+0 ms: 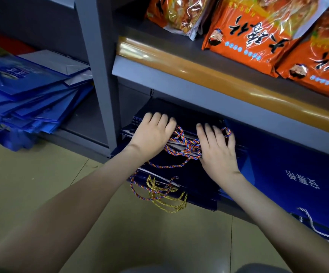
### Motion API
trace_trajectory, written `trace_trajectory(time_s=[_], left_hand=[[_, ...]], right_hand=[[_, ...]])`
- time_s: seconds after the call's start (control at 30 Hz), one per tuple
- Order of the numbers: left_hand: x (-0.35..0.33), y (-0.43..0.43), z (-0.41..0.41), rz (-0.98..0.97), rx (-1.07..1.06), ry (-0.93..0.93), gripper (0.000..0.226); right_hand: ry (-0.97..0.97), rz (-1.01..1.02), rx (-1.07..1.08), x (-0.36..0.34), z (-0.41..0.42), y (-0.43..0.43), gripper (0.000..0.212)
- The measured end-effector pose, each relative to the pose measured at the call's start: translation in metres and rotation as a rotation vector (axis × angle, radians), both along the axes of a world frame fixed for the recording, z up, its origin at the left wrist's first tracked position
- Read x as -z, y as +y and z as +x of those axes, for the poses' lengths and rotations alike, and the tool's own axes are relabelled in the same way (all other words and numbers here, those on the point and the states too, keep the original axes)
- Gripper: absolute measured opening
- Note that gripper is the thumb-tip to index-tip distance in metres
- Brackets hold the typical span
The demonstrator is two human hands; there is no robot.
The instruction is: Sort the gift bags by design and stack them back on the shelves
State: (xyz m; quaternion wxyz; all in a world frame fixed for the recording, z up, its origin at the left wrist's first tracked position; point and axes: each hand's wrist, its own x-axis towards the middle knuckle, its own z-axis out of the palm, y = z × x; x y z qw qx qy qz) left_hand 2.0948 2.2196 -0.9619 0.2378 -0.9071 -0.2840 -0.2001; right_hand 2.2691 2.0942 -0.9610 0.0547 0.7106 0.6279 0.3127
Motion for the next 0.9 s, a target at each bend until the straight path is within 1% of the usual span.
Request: trace_trajectory(time_s=[0.07, 0.1, 0.17, 0.23, 0.33, 0.37, 0.43, 0.53, 0.6, 0.67, 0.77, 0.8, 0.87, 0.9], left_hand=[[0.001, 0.004, 0.001, -0.013, -0.011, -0.004, 0.047], [0.001, 0.005, 0.001, -0.026, -0.015, 0.008, 0.054], [0.002, 0.005, -0.003, -0.055, 0.018, 0.038, 0.077], [0.003, 0.002, -0.010, -0.108, 0.152, 0.044, 0.097], [-0.001, -0.014, -0.025, -0.213, 0.351, 0.006, 0.104], [-0.001, -0.021, -0.028, -0.237, 0.384, 0.012, 0.102], [0.003, -0.032, -0.030, -0.236, 0.409, 0.014, 0.088], [0.011, -0.034, -0.029, -0.107, 0.357, 0.012, 0.057], [0.017, -0.033, -0.028, -0.014, 0.318, 0.042, 0.045], [0.024, -0.036, -0.028, 0.028, 0.312, 0.078, 0.044], [0.038, -0.047, -0.029, 0.001, 0.299, 0.102, 0.045], [0.042, -0.050, -0.027, -0.016, 0.278, 0.084, 0.042], [0.042, -0.055, -0.025, -0.070, 0.250, -0.014, 0.036], [0.040, -0.056, -0.025, -0.117, 0.254, -0.066, 0.038]], right_hand=[[-0.057, 0.016, -0.019, 0.001, 0.001, 0.005, 0.075], [-0.075, 0.013, -0.026, 0.001, 0.003, 0.006, 0.075], [-0.095, -0.003, -0.026, -0.001, 0.005, 0.007, 0.078], [-0.110, -0.006, -0.029, -0.001, 0.005, 0.006, 0.080], [-0.075, 0.019, -0.044, 0.001, 0.003, 0.002, 0.078], [-0.056, 0.027, -0.044, 0.000, 0.003, 0.002, 0.080], [-0.015, 0.023, -0.036, -0.004, 0.003, 0.003, 0.088], [0.029, -0.009, -0.057, -0.009, 0.004, 0.002, 0.098], [0.044, -0.047, -0.089, -0.006, 0.003, -0.006, 0.099], [0.049, -0.094, -0.119, 0.003, 0.001, -0.020, 0.096], [0.059, -0.143, -0.145, 0.019, -0.004, -0.040, 0.088], [0.077, -0.139, -0.146, 0.022, -0.004, -0.042, 0.086], [0.115, -0.115, -0.148, 0.021, -0.003, -0.041, 0.083], [0.123, -0.100, -0.149, 0.019, -0.001, -0.038, 0.082]])
